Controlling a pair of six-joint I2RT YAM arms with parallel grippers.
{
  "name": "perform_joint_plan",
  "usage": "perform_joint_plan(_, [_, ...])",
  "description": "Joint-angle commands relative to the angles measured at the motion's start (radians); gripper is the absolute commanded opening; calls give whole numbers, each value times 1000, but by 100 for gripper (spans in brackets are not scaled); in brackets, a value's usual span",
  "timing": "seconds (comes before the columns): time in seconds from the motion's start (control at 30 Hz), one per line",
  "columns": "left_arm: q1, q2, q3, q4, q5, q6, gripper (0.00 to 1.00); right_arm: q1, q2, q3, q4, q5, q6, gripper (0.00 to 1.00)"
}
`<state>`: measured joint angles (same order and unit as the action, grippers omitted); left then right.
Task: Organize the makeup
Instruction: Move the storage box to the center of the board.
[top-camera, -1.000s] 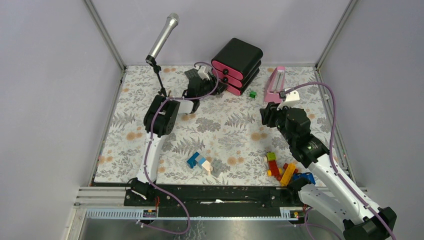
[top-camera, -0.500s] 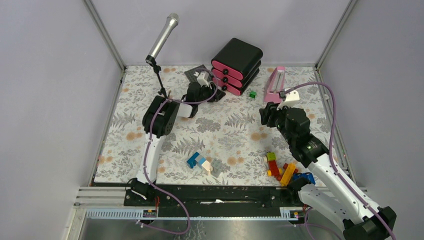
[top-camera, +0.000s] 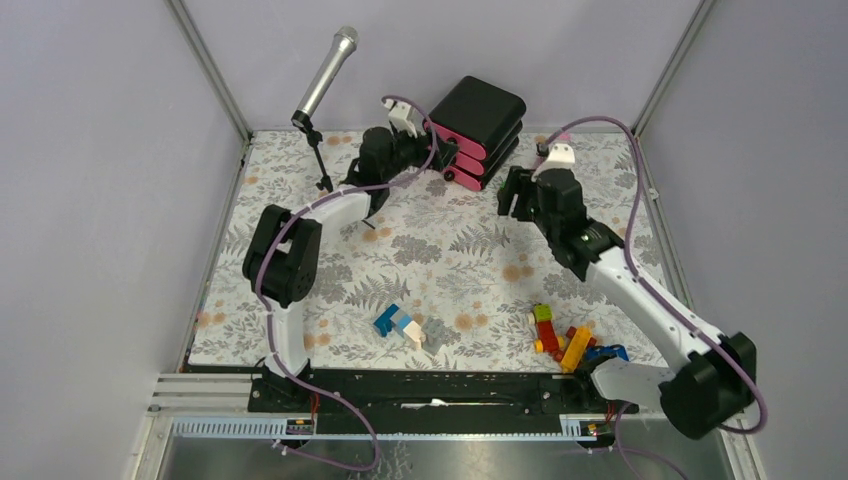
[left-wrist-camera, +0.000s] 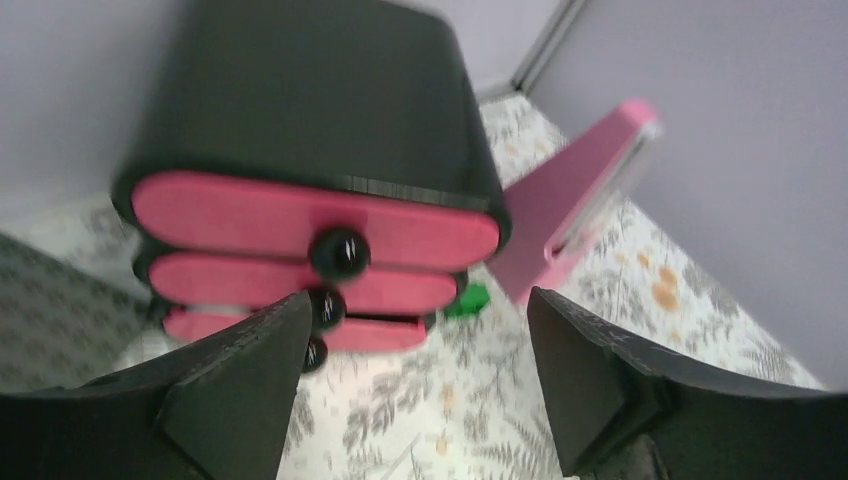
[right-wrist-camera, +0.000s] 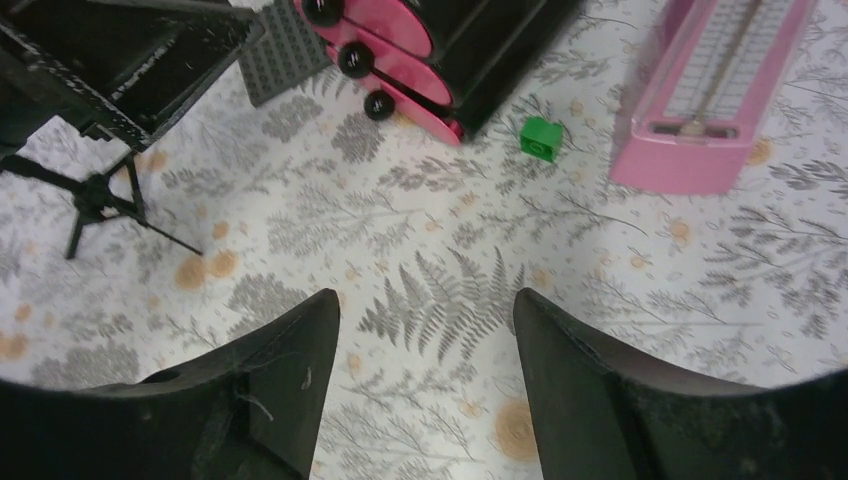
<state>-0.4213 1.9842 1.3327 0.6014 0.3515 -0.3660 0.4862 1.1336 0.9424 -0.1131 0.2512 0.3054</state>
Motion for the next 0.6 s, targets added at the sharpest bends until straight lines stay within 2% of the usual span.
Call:
perform_joint_plan(0.0, [0, 10, 195, -178, -102, 33, 87, -40, 138, 137, 82, -22, 133, 74])
perform_joint_plan(0.17, [2, 137, 475, -358, -173, 38, 91, -113, 343, 281, 134, -96, 296, 80])
perform_joint_plan(0.37, [32, 243, 601, -281, -244, 22, 96, -174, 546, 430, 199, -146, 436, 82])
perform_joint_plan(0.57, [74, 407, 787, -295, -191, -14, 96, -196, 698, 546, 201, -137, 500, 84])
